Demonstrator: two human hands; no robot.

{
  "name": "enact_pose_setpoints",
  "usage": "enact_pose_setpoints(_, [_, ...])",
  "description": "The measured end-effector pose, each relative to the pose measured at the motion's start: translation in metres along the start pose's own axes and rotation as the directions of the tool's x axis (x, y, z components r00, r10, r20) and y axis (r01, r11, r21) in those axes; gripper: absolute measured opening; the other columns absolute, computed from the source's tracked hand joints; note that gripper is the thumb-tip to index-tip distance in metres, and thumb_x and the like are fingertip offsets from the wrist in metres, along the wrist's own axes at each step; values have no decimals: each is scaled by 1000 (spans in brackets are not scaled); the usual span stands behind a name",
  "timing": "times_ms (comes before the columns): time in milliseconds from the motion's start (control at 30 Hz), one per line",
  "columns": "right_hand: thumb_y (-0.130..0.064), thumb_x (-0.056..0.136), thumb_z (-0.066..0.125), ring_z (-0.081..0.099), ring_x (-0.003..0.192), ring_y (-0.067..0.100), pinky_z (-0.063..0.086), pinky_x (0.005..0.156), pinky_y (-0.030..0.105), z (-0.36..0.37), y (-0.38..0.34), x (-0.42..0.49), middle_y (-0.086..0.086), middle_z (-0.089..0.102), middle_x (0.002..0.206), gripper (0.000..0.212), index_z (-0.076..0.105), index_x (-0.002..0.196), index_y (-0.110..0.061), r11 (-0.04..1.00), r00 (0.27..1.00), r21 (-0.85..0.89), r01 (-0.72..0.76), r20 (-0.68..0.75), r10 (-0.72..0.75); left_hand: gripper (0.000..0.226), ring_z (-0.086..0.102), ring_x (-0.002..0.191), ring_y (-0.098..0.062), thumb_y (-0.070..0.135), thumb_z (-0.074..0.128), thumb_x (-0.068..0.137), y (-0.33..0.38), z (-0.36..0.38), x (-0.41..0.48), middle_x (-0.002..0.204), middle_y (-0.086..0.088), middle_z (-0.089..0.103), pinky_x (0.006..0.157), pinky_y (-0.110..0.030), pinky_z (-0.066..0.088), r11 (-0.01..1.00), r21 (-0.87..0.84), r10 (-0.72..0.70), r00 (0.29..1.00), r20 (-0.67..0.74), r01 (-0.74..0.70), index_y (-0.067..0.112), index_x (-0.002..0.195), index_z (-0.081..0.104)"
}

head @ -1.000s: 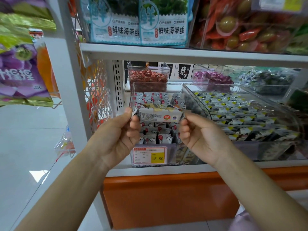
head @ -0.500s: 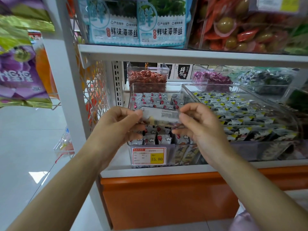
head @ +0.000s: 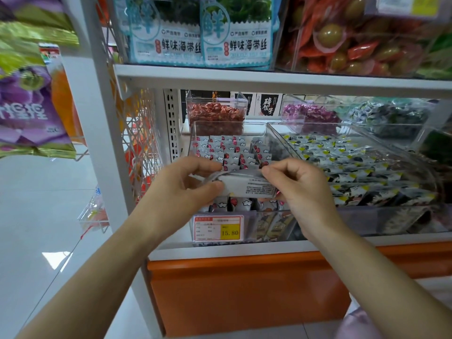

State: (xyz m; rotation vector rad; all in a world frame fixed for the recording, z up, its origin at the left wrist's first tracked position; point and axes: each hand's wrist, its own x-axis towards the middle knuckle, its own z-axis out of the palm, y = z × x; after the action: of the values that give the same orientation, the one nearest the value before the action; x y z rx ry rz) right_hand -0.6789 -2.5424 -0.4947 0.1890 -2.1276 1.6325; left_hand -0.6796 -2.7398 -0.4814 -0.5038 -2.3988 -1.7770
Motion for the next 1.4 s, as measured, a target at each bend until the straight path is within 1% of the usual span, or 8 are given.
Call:
enact_pose_setpoints(333, [-14, 86, 63, 59, 69, 2, 48, 65, 16, 6, -9, -9, -2, 66, 77, 11, 66, 76, -16, 992, 990, -89, 90, 112, -80, 28, 52, 43, -3, 26, 66, 82, -1, -5, 3, 49, 3, 59, 44, -11, 41, 989, 147, 38, 996, -86, -25, 8, 61, 60])
enact_pose_setpoints(467, [-15, 87, 63, 60, 67, -2, 46, 63, 11, 7, -8, -8, -6, 65, 73, 12, 67, 75, -17, 995, 987, -62, 72, 147, -62, 23, 55, 41, -2, 26, 67, 79, 0, -9, 4, 54, 1, 64, 41, -8, 39, 980, 189, 80, 990, -117, -57, 9, 63, 65])
enact_pose_setpoints(667, [-21, 88, 62, 60, 64, 9, 47, 61, 18, 6, -3, -6, 6, 66, 73, 16, 67, 75, -12, 993, 996, -110, 32, 81, -23, 29, 62, 71, 0, 48, 66, 63, 1, -6, 1, 76, 7, 67, 62, -10, 49, 984, 172, 32, 999, 17, -35, 25, 81, 65])
enact_pose_setpoints(900, [-18, 88, 58, 71, 68, 24, 57, 51, 27, 1, 1, -2, 12, 71, 80, 21, 66, 80, -1, 916, 931, 222, -335, 227, 285, 10, 62, 78, 3, 27, 63, 84, -1, -3, 0, 85, 13, 67, 65, -10, 50, 961, 261, 85, 996, 37, -92, 36, 88, 62])
enact_pose_setpoints(1067, [-21, 69, 68, 70, 84, 19, 56, 74, 23, 7, 0, 0, 8, 68, 93, 42, 66, 109, -13, 891, 961, 410, -193, 262, 87, 16, 67, 77, -7, 21, 54, 92, -4, -1, 8, 84, 8, 69, 73, -26, 56, 982, 177, 99, 973, -210, -61, 26, 98, 69])
enact_pose_setpoints(1233, [-17, 78, 67, 68, 70, 10, 56, 67, 22, 14, -3, 10, -4, 71, 84, 12, 68, 90, -19, 956, 995, 292, -23, 104, -7, 21, 67, 86, -23, 26, 46, 96, -2, 5, 16, 90, -3, 70, 76, -41, 57, 990, 108, 111, 963, -247, -86, 31, 88, 65])
enact_pose_setpoints(1333, [-9, 84, 65, 67, 71, 10, 57, 66, 23, 11, -3, 34, -1, 69, 83, 9, 62, 89, -16, 976, 998, 215, 46, -61, -33, 40, 55, 106, -7, 37, 44, 94, -6, 4, 24, 123, 8, 59, 87, -20, 47, 913, 379, 239, 950, -202, -150, 23, 132, 50])
enact_pose_setpoints(1400, [-9, 83, 67, 67, 74, 15, 57, 68, 25, 13, -2, 52, 4, 67, 90, 14, 58, 90, -18, 993, 988, 76, 94, -126, -84, 57, 38, 129, -13, 43, 45, 92, -13, -1, 31, 144, 3, 42, 105, -28, 30, 757, 630, 305, 947, -105, -174, 22, 144, 32])
